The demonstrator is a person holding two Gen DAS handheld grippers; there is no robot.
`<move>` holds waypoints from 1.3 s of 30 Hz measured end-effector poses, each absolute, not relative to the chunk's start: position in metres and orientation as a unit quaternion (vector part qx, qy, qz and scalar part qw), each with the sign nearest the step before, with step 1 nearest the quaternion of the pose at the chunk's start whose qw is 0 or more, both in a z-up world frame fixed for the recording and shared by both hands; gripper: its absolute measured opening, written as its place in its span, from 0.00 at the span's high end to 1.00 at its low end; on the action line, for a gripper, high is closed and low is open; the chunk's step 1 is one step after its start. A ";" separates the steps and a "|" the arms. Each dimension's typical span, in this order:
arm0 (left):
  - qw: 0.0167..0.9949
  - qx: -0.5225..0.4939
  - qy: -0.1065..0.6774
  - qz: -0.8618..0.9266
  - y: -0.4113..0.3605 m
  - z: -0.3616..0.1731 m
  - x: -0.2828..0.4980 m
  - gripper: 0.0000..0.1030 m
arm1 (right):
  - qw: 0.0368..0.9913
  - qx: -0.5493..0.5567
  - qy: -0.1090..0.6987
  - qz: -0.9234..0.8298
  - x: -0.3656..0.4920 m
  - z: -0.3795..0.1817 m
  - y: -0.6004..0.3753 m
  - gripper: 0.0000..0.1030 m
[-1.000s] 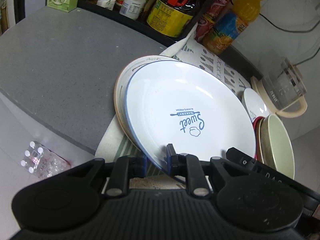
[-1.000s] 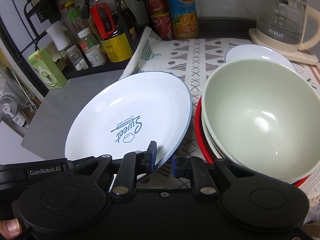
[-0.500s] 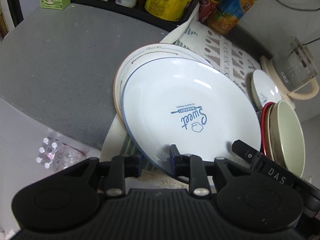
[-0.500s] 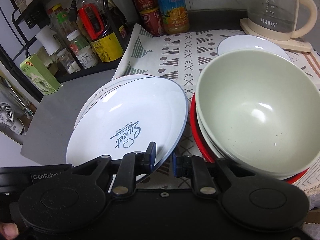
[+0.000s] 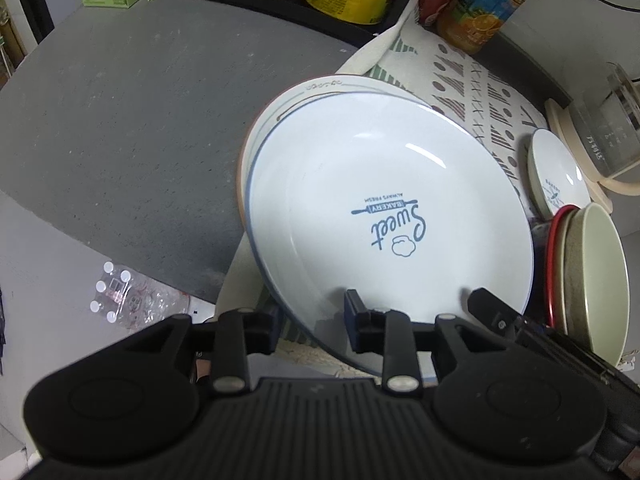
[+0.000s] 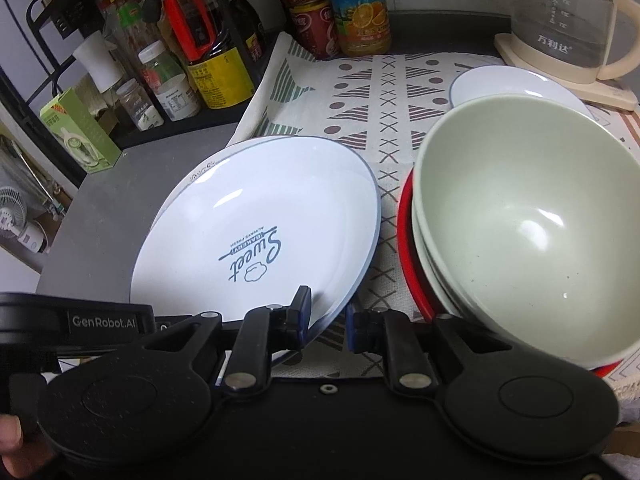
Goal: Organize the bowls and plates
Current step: 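Lower the 'Sweet' plate onto the large plate and open both grippers, then withdraw both grippers and move them to the white 'BAKERY' plate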
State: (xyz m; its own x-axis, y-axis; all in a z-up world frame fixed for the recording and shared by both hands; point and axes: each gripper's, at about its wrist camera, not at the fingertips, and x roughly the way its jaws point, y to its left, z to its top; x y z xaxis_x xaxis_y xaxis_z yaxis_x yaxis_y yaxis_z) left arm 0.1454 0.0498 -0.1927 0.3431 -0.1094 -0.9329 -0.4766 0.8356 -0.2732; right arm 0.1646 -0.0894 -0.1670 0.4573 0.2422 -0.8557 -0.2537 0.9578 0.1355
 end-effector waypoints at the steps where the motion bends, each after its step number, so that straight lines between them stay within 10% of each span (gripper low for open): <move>1: 0.778 -0.260 0.559 0.119 0.050 -0.193 0.146 0.71 | 0.853 -0.007 0.500 0.147 0.164 -0.167 -0.089 0.81; 11: 0.777 -0.242 0.563 0.141 0.052 -0.192 0.153 0.62 | 0.854 -0.031 0.480 0.198 0.154 -0.150 -0.085 0.63; 14: 0.780 -0.239 0.560 0.143 0.051 -0.187 0.150 0.54 | 0.853 -0.022 0.472 0.221 0.154 -0.145 -0.084 0.50; 18: 0.787 -0.237 0.546 0.160 0.051 -0.175 0.142 0.45 | 0.864 -0.034 0.440 0.243 0.148 -0.133 -0.079 0.07; 39: 0.843 -0.236 0.413 0.251 0.058 -0.081 0.109 0.00 | 0.878 -0.015 0.367 0.306 0.159 -0.077 -0.109 0.00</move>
State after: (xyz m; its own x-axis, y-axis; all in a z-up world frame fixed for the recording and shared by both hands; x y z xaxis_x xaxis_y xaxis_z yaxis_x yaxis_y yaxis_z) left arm 0.1092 0.0577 -0.0814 0.5323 0.2283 -0.8152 -0.6190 0.7618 -0.1909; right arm 0.1587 -0.1090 -0.0771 0.5436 0.5265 -0.6537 -0.5484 0.8123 0.1983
